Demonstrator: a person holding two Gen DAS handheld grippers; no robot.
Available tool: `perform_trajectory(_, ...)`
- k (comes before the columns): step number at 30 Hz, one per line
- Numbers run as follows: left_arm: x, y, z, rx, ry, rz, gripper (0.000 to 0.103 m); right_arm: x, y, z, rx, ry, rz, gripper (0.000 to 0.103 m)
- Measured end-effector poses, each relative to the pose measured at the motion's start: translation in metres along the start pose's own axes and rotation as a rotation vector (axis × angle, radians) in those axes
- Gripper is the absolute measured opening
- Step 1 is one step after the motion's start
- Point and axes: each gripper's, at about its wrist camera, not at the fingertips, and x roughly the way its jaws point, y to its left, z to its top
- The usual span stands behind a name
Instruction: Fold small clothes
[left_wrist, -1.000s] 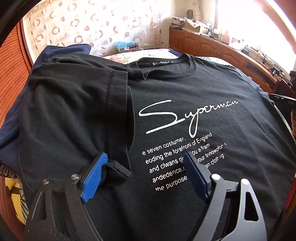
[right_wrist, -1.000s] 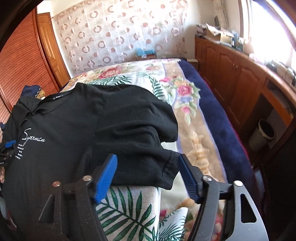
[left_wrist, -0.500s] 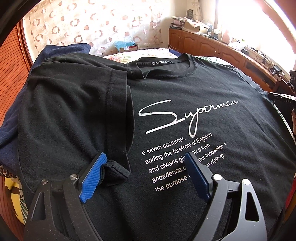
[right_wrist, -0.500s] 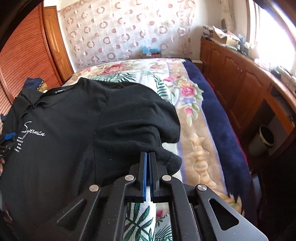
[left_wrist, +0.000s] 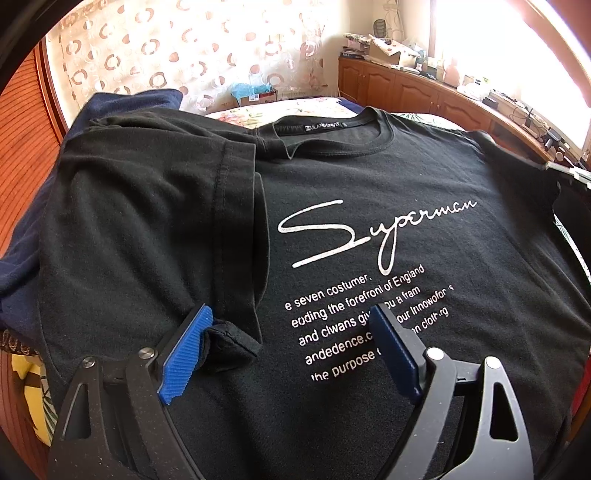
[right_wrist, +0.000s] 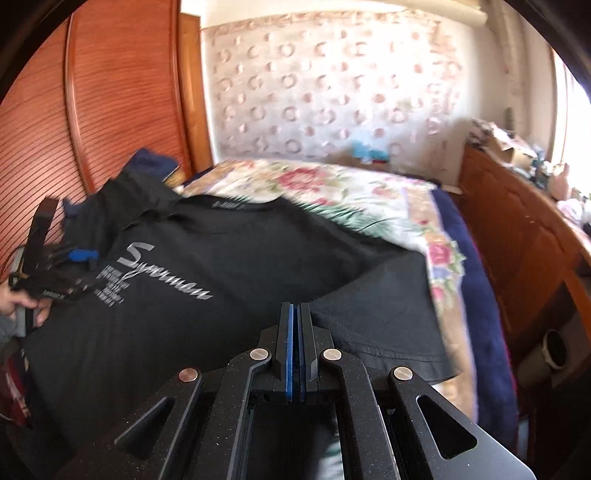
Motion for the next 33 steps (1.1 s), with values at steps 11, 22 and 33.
perform_trajectory(11,-0.072,-0.008,0.004,-0.073,-0.19,-0.08,0.087,0.005,0.018,-0.038,0.043,0.082,0.024,0.002)
perform_trajectory(22,-0.116,-0.04,0.004,-0.071,-0.281,-0.083,0.087,-0.035,-0.004,-0.032,0.065,0.025,-0.072,0.045)
perform_trajectory(33,-0.123,-0.067,0.001,-0.018,-0.301,-0.109,0.087,0.02,-0.062,-0.028,0.205,0.123,-0.259,0.045)
